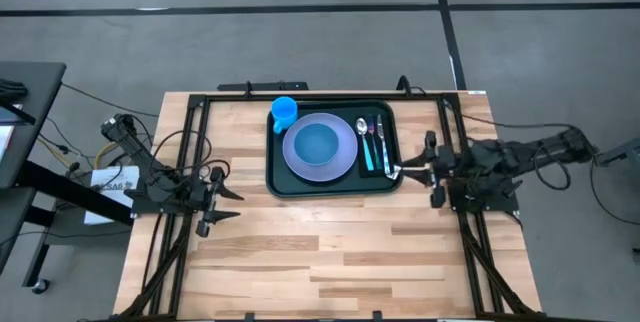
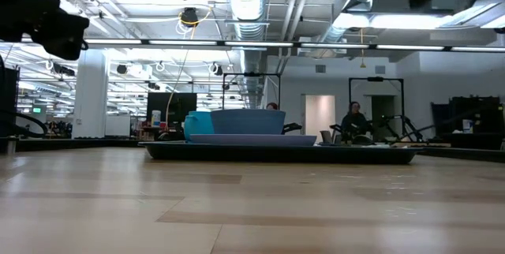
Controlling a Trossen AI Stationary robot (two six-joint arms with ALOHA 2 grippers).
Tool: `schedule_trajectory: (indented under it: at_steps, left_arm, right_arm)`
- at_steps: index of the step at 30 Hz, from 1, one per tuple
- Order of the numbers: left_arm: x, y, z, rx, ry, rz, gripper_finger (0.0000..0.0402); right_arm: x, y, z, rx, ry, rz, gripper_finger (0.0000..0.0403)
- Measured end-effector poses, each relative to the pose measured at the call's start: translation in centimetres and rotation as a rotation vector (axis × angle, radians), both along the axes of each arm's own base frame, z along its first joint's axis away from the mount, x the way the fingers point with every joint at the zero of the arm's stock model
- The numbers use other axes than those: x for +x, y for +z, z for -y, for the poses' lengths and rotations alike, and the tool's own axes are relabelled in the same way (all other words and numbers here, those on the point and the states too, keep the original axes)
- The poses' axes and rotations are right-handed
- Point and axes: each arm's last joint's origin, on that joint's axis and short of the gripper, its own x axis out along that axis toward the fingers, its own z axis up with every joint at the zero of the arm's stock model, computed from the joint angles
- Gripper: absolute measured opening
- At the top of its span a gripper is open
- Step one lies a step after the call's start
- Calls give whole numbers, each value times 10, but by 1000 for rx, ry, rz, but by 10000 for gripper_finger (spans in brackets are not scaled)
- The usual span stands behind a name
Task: Set up tray
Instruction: Return to Home Position
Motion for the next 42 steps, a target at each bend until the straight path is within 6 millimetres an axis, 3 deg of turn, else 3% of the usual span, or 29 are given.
schedule_trajectory:
  at_steps: [6,12,18,30,42]
  left_arm:
    - [0,0,1,4,-41,-1,180]
    - [0,0,1,11,-50,0,180]
    - [0,-1,2,7,-59,-2,180]
    - [-1,-1,3,7,-121,-5,180]
    - [-1,-1,3,20,-112,-2,180]
  right_arm:
    - [-25,-71,15,37,23,89,68]
    - [-31,-118,20,71,23,112,68]
    - [-32,-119,21,54,75,138,68]
    - [-20,-138,18,79,82,-88,68]
    - [-19,-140,18,82,79,-110,68]
